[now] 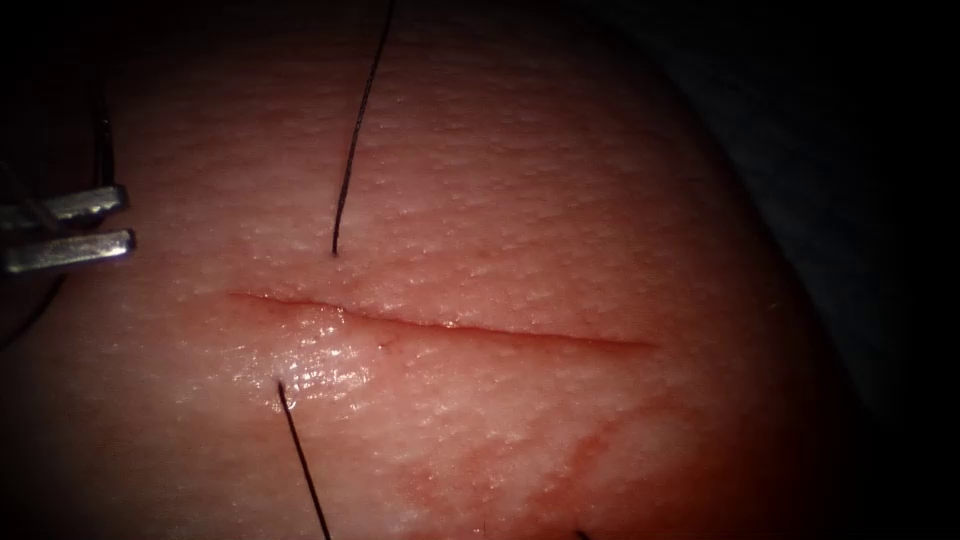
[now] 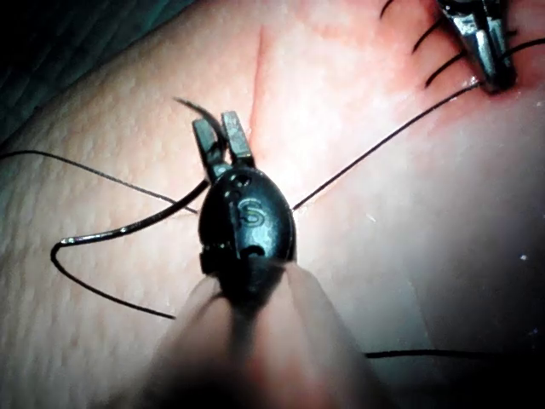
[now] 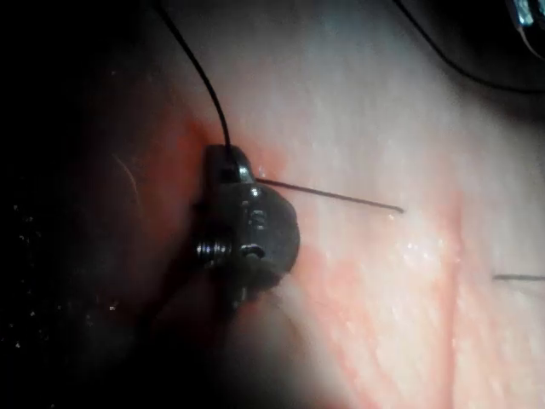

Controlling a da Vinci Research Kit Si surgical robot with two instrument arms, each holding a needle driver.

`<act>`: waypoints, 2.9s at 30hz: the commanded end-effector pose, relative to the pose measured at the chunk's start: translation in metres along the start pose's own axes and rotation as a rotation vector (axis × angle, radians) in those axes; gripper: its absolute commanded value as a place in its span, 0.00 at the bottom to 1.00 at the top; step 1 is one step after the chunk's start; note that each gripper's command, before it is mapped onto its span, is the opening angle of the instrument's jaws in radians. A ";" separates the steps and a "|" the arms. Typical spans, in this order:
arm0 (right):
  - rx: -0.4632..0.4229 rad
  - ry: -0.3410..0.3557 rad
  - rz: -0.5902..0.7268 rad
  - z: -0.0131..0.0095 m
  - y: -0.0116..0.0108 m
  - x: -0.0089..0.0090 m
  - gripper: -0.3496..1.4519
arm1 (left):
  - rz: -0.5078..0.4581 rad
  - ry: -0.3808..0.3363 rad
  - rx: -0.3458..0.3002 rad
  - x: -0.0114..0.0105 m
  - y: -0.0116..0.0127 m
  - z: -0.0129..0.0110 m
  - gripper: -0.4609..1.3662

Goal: Wound Closure
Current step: With the right gripper pull the suture through until only a little length is left above the wound

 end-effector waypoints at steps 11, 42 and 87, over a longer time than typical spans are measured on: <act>-0.017 0.040 0.027 0.0009 -0.0002 0.0015 0.82 | 0.001 0.000 -0.011 -0.0001 0.0001 0.0000 0.06; -0.136 0.015 -0.024 0.0063 0.0206 -0.0079 0.90 | 0.002 0.002 -0.020 -0.0003 -0.0006 -0.0001 0.06; 0.011 0.003 -0.058 -0.0016 0.0048 -0.0037 0.00 | 0.003 0.002 -0.016 -0.0004 -0.0005 0.0000 0.06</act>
